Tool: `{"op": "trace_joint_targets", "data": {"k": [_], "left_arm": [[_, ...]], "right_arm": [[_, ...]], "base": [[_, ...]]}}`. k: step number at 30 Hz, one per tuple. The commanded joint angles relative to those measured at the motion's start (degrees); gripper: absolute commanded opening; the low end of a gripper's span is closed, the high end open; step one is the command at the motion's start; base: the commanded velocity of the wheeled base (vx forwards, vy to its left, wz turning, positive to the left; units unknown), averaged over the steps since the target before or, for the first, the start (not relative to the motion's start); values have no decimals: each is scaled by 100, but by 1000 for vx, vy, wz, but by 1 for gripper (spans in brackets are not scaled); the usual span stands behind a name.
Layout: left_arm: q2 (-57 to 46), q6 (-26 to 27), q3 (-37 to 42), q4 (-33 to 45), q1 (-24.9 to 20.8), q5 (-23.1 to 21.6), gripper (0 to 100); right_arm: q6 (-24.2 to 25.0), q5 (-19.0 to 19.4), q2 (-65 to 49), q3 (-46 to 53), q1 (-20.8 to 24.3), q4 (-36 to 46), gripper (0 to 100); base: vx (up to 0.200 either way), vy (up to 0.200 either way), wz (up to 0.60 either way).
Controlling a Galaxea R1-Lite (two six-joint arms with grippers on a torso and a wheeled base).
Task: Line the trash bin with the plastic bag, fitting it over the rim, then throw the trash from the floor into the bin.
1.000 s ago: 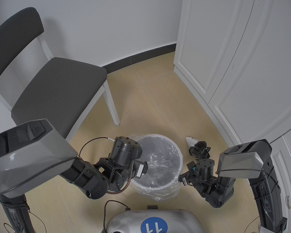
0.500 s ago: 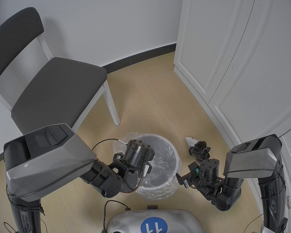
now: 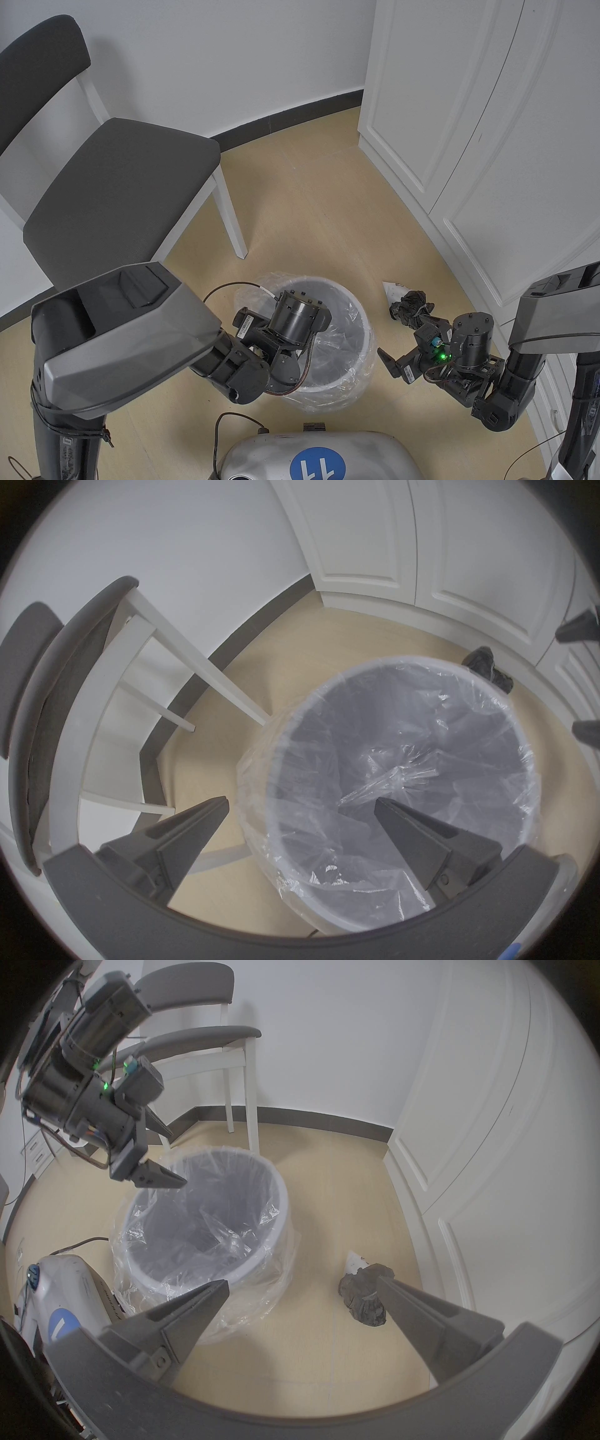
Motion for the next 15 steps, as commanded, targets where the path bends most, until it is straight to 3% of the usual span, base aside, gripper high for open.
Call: {"op": "trace_joint_targets", "data": {"k": [1, 8, 15], "left_arm": [[269, 162, -223, 12, -14, 55, 100], [234, 531, -127, 21, -31, 398, 100], [-363, 874, 655, 240, -57, 407, 100]], "right_arm": [[-7, 1, -129, 17, -14, -2, 100], [-34, 1, -120, 8, -75, -2, 100], [-34, 1, -156, 8, -128, -2, 100]], "base": [[0, 0, 0], [0, 0, 0], [0, 0, 0]]}}
